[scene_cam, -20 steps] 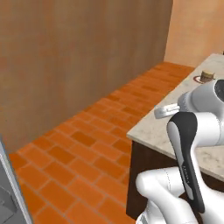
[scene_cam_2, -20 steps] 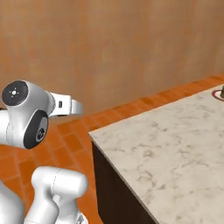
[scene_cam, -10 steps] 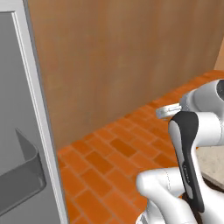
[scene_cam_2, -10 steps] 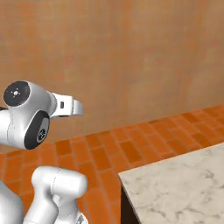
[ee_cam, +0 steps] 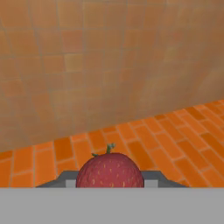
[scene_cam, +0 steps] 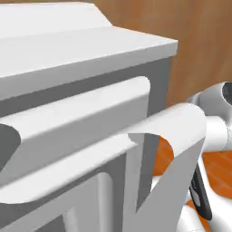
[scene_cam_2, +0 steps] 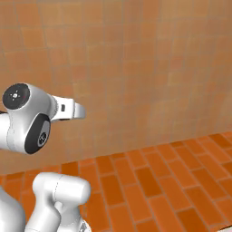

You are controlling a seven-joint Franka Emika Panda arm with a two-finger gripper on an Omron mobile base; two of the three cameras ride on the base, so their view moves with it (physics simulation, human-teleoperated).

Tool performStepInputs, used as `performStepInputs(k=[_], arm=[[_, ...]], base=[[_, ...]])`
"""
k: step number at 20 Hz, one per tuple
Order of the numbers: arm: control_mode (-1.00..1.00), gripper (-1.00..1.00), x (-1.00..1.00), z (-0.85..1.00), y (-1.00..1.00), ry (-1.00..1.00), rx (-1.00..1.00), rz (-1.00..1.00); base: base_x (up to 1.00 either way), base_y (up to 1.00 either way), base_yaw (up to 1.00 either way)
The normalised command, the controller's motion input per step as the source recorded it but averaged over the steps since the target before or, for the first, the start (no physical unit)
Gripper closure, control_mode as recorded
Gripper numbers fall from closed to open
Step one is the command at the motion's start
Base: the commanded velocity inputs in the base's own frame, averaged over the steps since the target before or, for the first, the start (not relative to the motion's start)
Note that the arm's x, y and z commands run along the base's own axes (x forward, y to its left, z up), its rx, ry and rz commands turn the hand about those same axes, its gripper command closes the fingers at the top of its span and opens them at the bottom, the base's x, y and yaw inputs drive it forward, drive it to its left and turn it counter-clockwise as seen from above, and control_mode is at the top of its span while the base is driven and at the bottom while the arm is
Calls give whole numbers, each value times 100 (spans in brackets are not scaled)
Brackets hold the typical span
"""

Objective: Take the strawberry from the fridge and place it on top of the pancake, located on the dining counter.

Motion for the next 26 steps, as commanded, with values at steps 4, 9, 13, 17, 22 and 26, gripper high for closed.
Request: performStepInputs(k=[4, 9, 13, 17, 22, 26], arm=[[100, 100, 0, 0, 0, 0, 0, 0], [100, 100, 0, 0, 0, 0, 0, 0], [100, 100, 0, 0, 0, 0, 0, 0], [100, 100, 0, 0, 0, 0, 0, 0], [100, 100, 0, 0, 0, 0, 0, 0], [100, 100, 0, 0, 0, 0, 0, 0]], base=[[100, 0, -32], [100, 0, -51], [83, -4, -69], [47, -10, -79], [44, 0, -81], [50, 3, -82]])
